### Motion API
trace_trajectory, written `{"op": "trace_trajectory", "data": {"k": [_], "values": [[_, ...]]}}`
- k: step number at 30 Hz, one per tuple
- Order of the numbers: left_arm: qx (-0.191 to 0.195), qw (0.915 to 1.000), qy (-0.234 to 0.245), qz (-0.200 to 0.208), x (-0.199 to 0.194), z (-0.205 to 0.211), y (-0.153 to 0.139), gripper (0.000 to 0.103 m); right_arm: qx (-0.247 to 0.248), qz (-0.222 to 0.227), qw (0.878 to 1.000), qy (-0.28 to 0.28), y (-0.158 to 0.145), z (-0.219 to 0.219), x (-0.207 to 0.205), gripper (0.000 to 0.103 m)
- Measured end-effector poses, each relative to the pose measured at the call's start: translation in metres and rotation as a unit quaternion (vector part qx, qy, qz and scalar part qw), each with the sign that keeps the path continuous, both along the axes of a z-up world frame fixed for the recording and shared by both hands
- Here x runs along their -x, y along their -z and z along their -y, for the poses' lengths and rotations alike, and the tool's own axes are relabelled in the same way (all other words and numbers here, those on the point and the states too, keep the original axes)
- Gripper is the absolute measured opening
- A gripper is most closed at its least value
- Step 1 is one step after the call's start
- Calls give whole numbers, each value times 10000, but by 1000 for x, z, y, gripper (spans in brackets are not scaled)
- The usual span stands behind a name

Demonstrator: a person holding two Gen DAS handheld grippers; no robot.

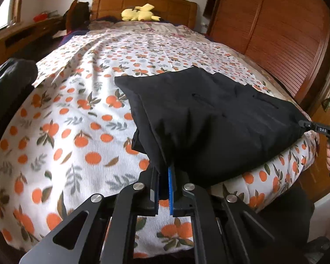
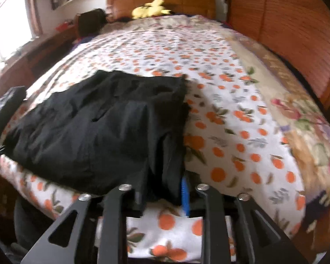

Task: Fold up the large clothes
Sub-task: 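Grasp the folded coat edge with both tools and straighten it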

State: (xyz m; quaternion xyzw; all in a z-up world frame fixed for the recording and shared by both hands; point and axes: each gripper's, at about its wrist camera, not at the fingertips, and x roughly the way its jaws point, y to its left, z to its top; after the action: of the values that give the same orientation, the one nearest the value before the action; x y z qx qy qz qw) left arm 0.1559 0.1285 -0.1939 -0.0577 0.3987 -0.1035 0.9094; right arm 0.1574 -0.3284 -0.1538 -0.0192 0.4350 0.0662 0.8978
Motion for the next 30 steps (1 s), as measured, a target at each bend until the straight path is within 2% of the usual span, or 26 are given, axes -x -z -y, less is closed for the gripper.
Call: {"op": "trace_trajectory", "data": {"k": [4,6,10,13,17,23,27,30], "values": [[-56,10000,-38,4,1,1,1,7,-10,302,9993,240,-13,11,3,52],[-50,10000,-31,40,2,1,0,7,52,478,9984,287,-20,9,5,57],[-71,10000,-30,44,3,-1,3,7,140,714,9973,124,-30,-13,2,57],[-53,10000,-64,47,5,-2,3,8,104,878,9958,-235,-36,-45,-3,57],[-139,9999,-62,61,8,0,4,9,18,871,9936,-721,-34,-88,-9,57],[-14,9999,-90,84,9,-1,4,9,242,553,9906,-1226,-4,-150,-19,57],[70,9999,-76,72,9,-5,5,9,133,206,9906,-1342,23,-165,-25,57],[86,9999,-22,91,8,-6,5,11,232,-86,9897,-1411,59,-167,-29,57]]}}
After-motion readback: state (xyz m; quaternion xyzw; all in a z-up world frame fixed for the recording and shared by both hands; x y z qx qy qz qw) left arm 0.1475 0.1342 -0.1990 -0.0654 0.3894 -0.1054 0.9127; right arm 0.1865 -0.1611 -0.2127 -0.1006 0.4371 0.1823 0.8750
